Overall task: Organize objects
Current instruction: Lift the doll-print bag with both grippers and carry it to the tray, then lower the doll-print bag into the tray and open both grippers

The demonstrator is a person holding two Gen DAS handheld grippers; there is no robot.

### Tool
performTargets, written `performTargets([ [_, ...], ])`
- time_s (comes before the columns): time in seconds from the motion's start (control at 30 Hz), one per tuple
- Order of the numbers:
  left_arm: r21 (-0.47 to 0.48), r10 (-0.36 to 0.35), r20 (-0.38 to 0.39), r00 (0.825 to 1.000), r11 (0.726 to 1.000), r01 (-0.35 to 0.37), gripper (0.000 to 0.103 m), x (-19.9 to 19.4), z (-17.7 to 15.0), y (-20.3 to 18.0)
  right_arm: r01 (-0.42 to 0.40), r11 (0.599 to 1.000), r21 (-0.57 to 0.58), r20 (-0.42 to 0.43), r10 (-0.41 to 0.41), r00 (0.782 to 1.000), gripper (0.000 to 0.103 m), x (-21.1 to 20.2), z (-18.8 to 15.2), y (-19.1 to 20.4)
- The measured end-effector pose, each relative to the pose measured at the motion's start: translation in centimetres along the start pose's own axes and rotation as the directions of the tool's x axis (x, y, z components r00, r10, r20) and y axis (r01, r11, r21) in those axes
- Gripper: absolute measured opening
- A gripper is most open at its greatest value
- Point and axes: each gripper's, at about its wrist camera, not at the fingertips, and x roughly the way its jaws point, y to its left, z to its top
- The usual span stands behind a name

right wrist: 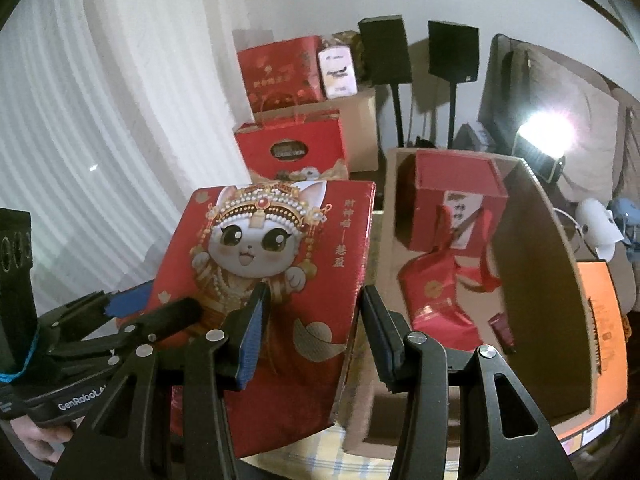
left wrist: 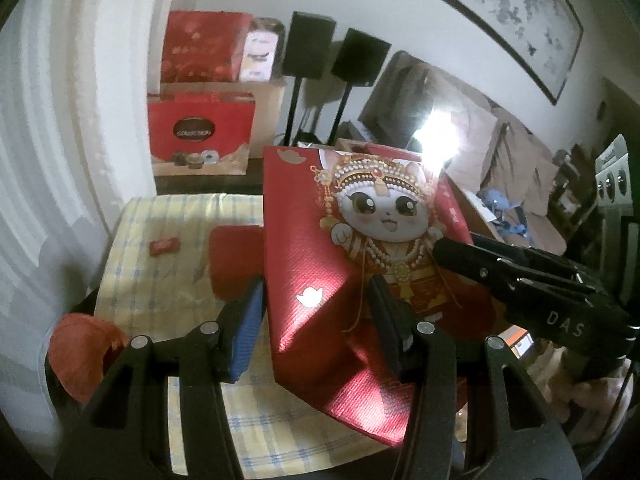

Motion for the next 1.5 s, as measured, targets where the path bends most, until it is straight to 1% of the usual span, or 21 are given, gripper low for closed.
performTargets([
  [0.17,0.022,-0.026,-0.008,1.0,0.999,0.026,0.048,0.6,0.6,-1.9,0.014,1.0,0.017,0.018,-0.015,1.0,0.048,-1.2,0.4,-1.8],
  [0.27,0.044,-0.041,-0.015,0.999,0.998,0.042,0.048,1.3,0.9,-3.8,0.034,0.999,0.031,0.025,-0.035,0.999,0.048,-1.9,0.5,-3.2],
  [0.47,0.069,-0.081,-0.046,0.996,0.994,0.084,0.048,3.1,1.3,-6.9,0.075,0.995,0.067,0.028,-0.077,0.997,0.048,-3.1,0.6,-6.6],
  [0.67,0.1,-0.106,-0.082,0.991,0.988,0.114,0.048,5.2,1.4,-10.1,0.093,0.989,0.114,0.025,-0.097,0.995,0.049,-3.8,0.4,-10.4],
  [1.0,0.153,-0.085,-0.139,0.987,0.982,0.107,0.048,8.9,1.3,-14.0,0.107,0.978,0.177,0.026,-0.113,0.993,0.048,-3.1,-0.3,-15.4],
  [1.27,0.165,-0.075,-0.169,0.983,0.981,0.103,0.048,11.2,1.0,-15.5,0.106,0.974,0.198,0.009,-0.11,0.994,0.048,-2.0,-0.7,-18.1],
  [1.5,0.166,-0.059,-0.19,0.98,0.982,0.091,0.048,12.7,0.8,-15.8,0.099,0.973,0.209,-0.007,-0.099,0.995,0.048,-0.6,-1.0,-19.4],
])
